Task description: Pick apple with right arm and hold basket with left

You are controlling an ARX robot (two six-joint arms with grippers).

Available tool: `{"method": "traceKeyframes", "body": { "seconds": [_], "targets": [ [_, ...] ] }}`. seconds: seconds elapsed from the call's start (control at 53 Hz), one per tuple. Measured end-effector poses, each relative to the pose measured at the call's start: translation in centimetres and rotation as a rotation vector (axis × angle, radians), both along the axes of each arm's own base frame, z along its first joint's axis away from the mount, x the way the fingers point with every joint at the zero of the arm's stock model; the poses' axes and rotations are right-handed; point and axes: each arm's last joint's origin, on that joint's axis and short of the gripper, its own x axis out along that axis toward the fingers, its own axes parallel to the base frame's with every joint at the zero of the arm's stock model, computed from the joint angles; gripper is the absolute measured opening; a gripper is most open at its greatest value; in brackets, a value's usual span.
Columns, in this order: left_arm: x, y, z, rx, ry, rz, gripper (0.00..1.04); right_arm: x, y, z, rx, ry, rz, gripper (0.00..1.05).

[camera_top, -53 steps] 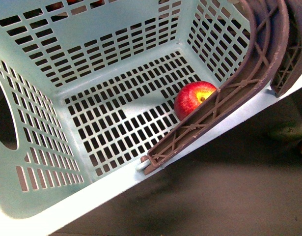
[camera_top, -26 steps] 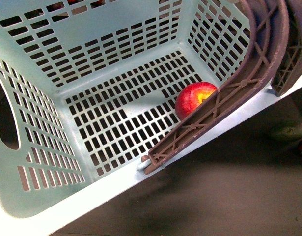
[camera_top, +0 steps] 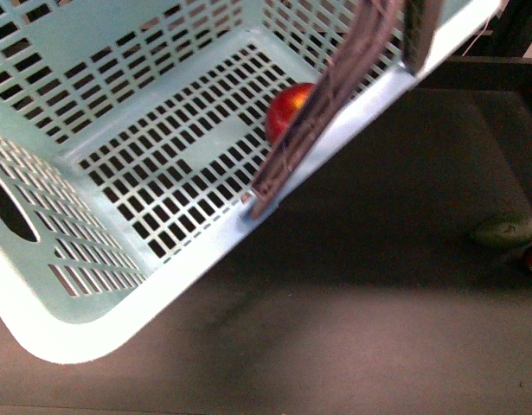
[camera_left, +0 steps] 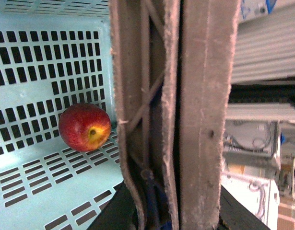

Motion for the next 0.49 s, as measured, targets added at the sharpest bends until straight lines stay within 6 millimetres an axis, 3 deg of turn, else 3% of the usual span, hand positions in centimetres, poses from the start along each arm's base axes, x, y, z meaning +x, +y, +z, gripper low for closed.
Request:
{"method": "traceKeyframes", "body": {
  "seconds": [0.302, 0.491],
  "targets": [
    [2.8, 6.8, -1.9, -0.111, 0.078, 0.376, 0.18, 0.0, 0.0, 0.0, 0.0, 0.0, 0.0, 0.96],
    [4.9, 9.5, -4.1, -0.163, 0.115, 0.5, 0.18, 0.0, 0.0, 0.0, 0.0, 0.0, 0.0, 0.96]
  ]
}}
